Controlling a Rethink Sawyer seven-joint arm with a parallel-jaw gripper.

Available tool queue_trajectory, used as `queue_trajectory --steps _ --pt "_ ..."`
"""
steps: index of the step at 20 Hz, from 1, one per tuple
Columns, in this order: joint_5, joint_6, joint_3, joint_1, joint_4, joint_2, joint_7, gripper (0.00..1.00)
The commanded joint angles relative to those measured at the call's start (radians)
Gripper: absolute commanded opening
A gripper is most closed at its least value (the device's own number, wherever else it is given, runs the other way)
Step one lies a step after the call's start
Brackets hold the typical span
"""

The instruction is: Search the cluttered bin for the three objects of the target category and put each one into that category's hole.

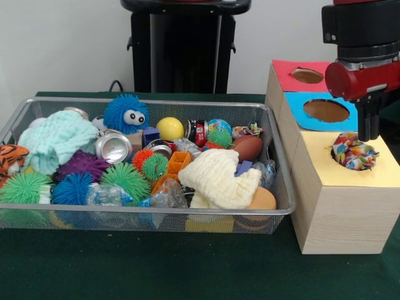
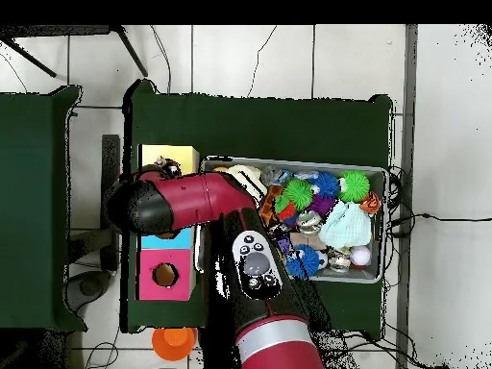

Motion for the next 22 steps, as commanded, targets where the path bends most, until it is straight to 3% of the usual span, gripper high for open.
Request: queue_trajectory --steps 1,17,22 --pt "-0.006 0.153 -0.032 0.016 -0.029 0.046 0.089 0.00" --pt "-0.055 0.210 -0.128 0.068 -0.066 0.082 0.067 0.00" --pt "-0.073 0.217 -0.148 0.077 -0.098 0.140 0.053 0.00"
